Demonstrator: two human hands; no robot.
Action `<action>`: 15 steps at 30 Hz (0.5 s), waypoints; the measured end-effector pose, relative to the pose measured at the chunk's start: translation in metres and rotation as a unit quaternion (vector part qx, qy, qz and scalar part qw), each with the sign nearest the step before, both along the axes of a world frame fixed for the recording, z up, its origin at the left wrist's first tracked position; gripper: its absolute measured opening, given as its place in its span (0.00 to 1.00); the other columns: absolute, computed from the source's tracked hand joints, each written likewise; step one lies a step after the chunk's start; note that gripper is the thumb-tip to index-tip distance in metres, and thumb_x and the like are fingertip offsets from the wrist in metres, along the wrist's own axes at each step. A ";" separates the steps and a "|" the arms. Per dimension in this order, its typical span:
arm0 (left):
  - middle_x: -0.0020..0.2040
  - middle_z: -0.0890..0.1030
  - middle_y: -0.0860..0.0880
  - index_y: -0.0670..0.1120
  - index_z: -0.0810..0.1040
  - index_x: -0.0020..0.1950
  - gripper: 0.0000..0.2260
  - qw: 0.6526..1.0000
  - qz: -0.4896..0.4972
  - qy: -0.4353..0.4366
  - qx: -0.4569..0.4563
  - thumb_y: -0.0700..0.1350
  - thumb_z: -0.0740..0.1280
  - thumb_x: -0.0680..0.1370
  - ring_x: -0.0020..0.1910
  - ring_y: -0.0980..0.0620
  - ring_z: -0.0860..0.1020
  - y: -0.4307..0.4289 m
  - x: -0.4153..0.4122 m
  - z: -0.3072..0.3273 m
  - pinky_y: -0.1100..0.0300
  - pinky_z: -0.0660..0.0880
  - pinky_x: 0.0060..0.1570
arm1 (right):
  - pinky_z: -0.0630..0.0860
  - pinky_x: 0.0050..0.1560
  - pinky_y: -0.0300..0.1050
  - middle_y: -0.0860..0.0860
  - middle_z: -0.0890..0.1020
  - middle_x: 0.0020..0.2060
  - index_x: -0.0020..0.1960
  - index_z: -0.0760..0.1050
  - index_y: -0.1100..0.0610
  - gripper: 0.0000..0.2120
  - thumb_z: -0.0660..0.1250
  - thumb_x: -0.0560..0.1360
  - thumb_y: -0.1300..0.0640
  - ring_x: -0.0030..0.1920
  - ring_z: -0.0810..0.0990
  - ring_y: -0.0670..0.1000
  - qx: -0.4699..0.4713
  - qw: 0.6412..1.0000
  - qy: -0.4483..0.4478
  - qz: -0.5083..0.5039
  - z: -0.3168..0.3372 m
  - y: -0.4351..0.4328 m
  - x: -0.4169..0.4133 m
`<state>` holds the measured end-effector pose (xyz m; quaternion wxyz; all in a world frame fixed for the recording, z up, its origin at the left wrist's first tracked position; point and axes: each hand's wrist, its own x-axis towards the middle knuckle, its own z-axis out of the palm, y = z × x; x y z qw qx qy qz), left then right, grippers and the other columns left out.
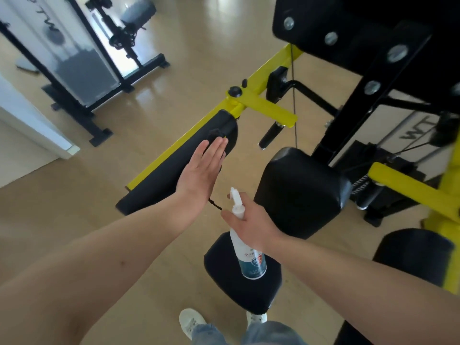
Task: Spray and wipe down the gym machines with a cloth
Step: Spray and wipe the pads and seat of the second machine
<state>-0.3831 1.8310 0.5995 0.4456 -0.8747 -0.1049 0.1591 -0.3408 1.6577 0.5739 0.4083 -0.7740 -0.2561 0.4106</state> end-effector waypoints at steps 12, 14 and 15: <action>0.80 0.35 0.32 0.35 0.39 0.82 0.40 0.999 -0.021 -0.046 -0.005 0.55 0.60 0.83 0.80 0.32 0.36 0.003 0.063 0.000 0.33 0.35 0.75 | 0.81 0.49 0.48 0.50 0.82 0.48 0.71 0.69 0.44 0.20 0.68 0.81 0.44 0.49 0.83 0.50 -0.006 0.998 -0.013 -0.059 -0.004 -0.006 0.034; 0.81 0.36 0.34 0.37 0.40 0.82 0.40 0.999 -0.041 0.007 0.024 0.57 0.58 0.83 0.80 0.34 0.35 0.002 0.052 -0.002 0.34 0.35 0.75 | 0.81 0.50 0.49 0.51 0.82 0.47 0.70 0.69 0.45 0.19 0.68 0.81 0.44 0.49 0.83 0.51 -0.002 0.999 -0.012 -0.053 -0.003 -0.005 0.030; 0.82 0.37 0.35 0.38 0.41 0.82 0.39 0.997 -0.051 0.042 0.036 0.58 0.58 0.83 0.81 0.34 0.35 0.001 0.044 -0.003 0.35 0.35 0.76 | 0.81 0.51 0.51 0.51 0.82 0.47 0.69 0.70 0.45 0.18 0.68 0.81 0.45 0.48 0.83 0.51 0.000 0.999 -0.013 -0.048 -0.002 -0.004 0.028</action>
